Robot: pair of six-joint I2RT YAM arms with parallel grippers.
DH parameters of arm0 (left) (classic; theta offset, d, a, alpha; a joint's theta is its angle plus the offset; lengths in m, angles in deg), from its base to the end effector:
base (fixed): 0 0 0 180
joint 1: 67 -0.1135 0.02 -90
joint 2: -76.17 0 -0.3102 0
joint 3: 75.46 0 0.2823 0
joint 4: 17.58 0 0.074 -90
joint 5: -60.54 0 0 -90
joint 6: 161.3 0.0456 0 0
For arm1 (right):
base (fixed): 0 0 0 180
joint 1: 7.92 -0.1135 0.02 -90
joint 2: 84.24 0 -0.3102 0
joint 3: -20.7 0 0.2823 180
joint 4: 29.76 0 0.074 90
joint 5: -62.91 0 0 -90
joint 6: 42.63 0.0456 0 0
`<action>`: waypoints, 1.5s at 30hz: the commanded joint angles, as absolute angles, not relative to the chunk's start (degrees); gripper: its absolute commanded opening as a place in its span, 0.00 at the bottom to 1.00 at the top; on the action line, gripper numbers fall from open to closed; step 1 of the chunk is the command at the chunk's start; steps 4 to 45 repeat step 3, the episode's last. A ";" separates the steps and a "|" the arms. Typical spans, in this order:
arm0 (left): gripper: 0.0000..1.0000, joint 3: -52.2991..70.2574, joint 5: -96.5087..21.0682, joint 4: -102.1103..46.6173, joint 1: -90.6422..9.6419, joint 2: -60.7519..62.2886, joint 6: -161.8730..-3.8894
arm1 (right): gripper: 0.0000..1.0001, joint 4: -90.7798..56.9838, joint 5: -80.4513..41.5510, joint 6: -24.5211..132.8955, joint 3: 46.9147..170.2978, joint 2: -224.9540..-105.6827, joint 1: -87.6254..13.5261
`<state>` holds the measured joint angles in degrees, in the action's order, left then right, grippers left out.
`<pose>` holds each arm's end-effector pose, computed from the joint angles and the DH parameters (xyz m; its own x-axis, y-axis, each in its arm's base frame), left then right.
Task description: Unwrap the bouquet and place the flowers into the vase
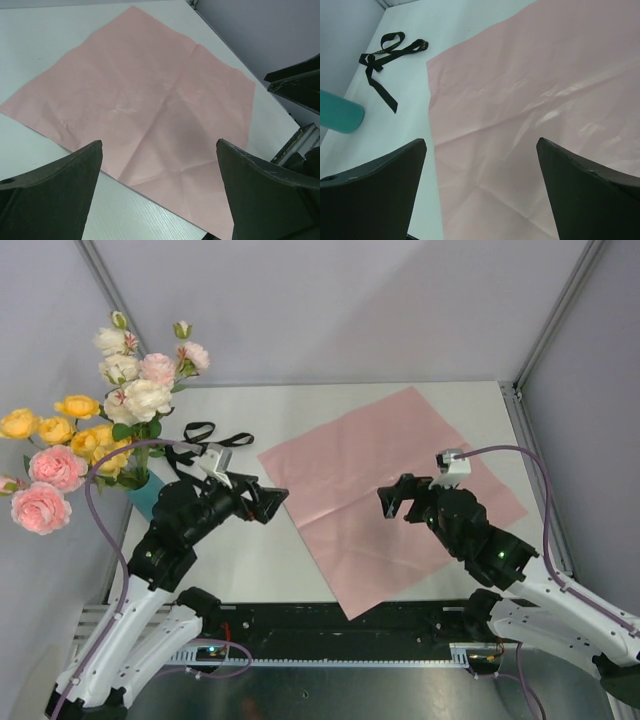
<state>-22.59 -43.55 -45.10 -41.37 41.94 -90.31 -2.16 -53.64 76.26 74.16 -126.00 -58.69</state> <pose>0.1285 -0.0740 0.3600 -0.3389 -0.1878 -0.9219 0.5564 0.7502 -0.3574 0.1267 0.1230 0.3459 -0.3551 0.2484 -0.9012 -0.2849 0.8894 0.3574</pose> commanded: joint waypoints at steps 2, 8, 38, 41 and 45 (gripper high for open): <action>1.00 -22.76 -42.78 -43.29 -40.99 41.95 -89.42 | 0.99 -4.40 -54.73 76.40 76.42 -126.44 -58.59; 1.00 -22.76 -42.84 -43.25 -40.99 41.84 -89.41 | 0.99 -4.44 -54.62 76.39 76.41 -126.48 -58.61; 1.00 -22.76 -42.84 -43.25 -40.99 41.84 -89.41 | 0.99 -4.44 -54.62 76.39 76.41 -126.48 -58.61; 1.00 -22.76 -42.84 -43.25 -40.99 41.84 -89.41 | 0.99 -4.44 -54.62 76.39 76.41 -126.48 -58.61; 1.00 -22.76 -42.84 -43.25 -40.99 41.84 -89.41 | 0.99 -4.44 -54.62 76.39 76.41 -126.48 -58.61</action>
